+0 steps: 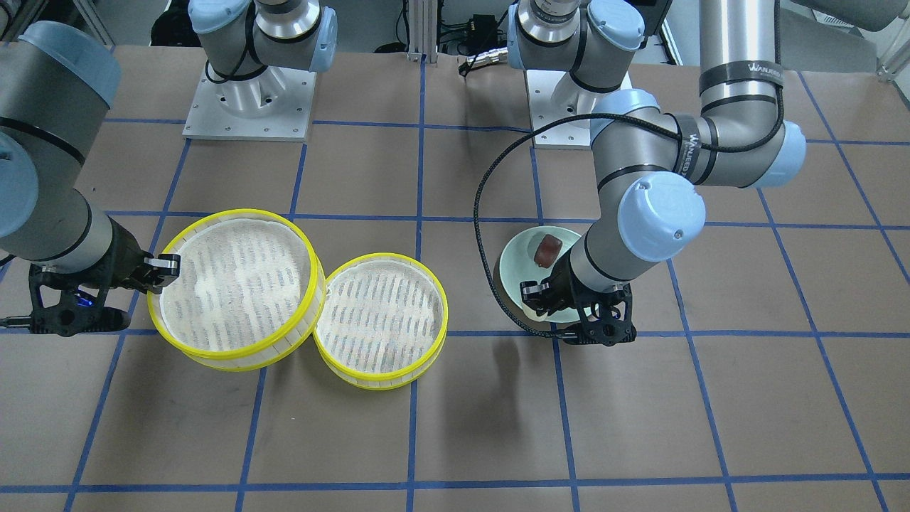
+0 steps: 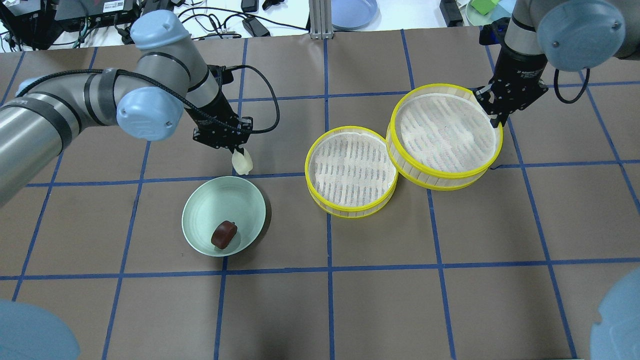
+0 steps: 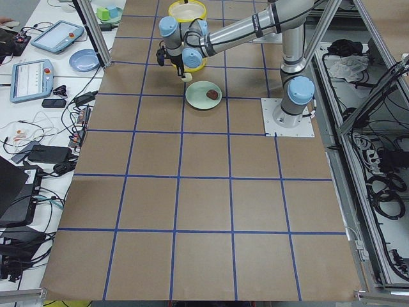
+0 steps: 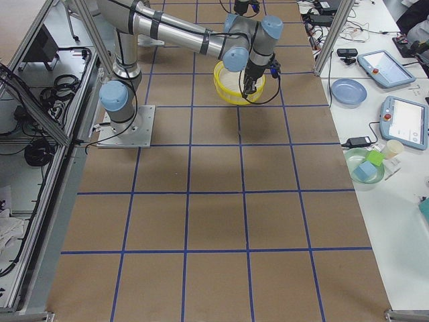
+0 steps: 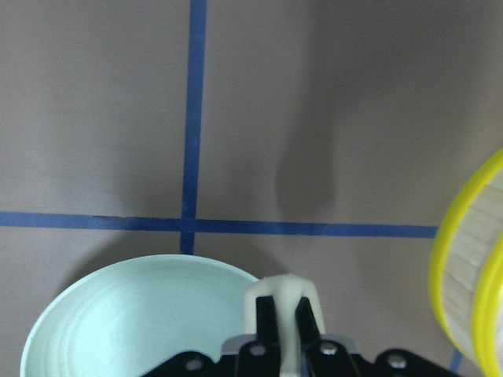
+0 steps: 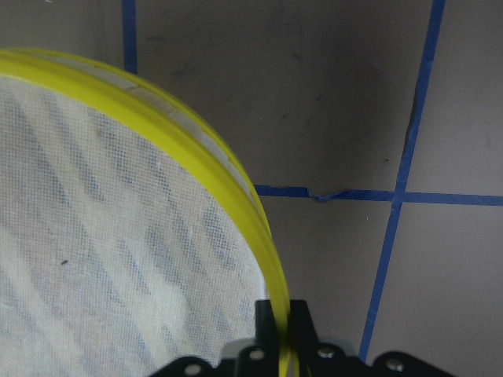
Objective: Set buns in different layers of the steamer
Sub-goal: 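Carry the white bun with the left gripper and drop it into the lower tier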
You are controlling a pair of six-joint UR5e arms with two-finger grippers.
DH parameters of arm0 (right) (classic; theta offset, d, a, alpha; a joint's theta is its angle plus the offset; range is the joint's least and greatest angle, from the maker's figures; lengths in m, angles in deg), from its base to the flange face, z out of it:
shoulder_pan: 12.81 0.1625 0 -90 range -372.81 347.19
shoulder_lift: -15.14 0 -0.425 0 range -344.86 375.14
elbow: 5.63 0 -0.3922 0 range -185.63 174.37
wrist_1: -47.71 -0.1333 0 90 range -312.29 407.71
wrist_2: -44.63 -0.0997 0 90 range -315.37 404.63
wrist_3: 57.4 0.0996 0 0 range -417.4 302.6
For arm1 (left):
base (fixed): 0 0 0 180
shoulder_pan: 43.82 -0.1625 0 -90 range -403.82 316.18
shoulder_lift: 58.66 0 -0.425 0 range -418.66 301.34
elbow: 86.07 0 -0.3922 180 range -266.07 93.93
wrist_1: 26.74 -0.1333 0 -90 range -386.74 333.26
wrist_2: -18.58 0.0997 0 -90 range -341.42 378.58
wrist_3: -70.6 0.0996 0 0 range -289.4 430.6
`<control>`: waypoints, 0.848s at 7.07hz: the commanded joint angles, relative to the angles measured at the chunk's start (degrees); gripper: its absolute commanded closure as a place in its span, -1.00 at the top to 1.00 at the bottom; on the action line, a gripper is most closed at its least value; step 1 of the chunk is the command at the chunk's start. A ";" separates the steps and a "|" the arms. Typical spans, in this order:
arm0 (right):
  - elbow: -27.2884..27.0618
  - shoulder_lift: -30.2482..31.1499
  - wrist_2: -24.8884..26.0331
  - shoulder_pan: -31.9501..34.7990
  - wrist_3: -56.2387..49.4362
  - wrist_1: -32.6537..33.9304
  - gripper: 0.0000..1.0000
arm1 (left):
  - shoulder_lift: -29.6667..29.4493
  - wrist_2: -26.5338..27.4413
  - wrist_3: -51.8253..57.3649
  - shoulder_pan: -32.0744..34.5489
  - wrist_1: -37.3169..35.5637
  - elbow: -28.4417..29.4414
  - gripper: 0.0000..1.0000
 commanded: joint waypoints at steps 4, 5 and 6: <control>-0.26 0.08 -0.18 -0.03 -0.03 -0.45 -1.00 | -2.85 -16.99 -18.58 9.26 -10.46 1.76 -1.00; -0.26 0.08 -0.18 -0.03 -0.03 -0.46 -1.00 | -4.26 -16.94 -18.49 10.76 -13.33 0.18 -1.00; -0.35 0.08 -0.18 0.06 0.05 -0.46 -1.00 | -5.84 -17.38 -18.67 11.30 -14.14 -1.14 -1.00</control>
